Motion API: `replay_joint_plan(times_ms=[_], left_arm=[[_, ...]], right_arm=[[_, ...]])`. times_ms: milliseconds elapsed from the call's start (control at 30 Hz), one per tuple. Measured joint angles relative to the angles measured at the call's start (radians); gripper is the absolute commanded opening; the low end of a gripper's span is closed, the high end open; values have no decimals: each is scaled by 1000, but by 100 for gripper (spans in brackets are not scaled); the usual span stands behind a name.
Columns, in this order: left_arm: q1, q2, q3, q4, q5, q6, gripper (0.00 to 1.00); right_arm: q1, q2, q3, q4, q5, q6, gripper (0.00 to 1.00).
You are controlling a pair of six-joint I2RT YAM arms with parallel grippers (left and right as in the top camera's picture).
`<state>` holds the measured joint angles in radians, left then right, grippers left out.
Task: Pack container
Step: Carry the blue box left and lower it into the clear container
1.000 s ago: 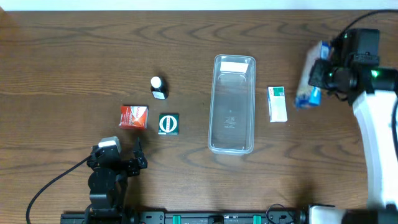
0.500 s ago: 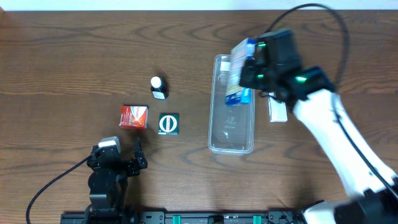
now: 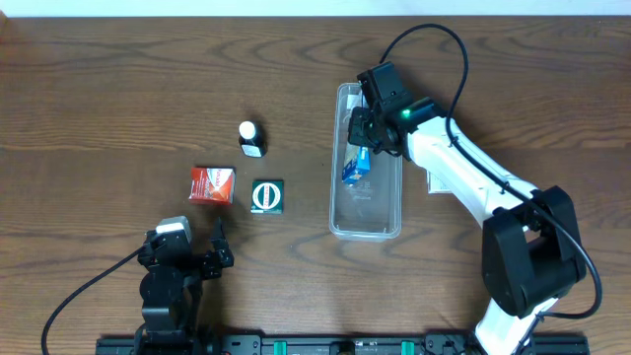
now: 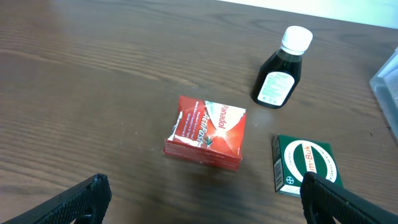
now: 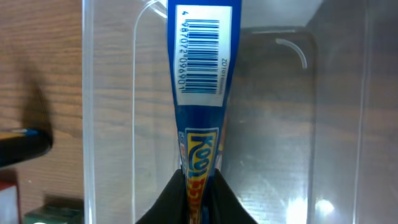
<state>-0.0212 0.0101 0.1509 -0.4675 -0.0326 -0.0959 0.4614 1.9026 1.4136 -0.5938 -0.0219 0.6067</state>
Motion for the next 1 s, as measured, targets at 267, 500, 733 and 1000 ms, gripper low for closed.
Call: replay_joint_plan(times_ms=[267,500,733,1000], left_arm=[[0,0,0,0,0,0,98],[0,0,0,0,0,0,98],[0,0,0,0,0,0,98],[0,0,0,0,0,0,98]], right_arm=[[0,1,0,16,-38,-101,7],[0,2,0,14,-100,-108,4],[0,2,0,0,-129,-8,6],[0,2,0,-24,-118,49,19]])
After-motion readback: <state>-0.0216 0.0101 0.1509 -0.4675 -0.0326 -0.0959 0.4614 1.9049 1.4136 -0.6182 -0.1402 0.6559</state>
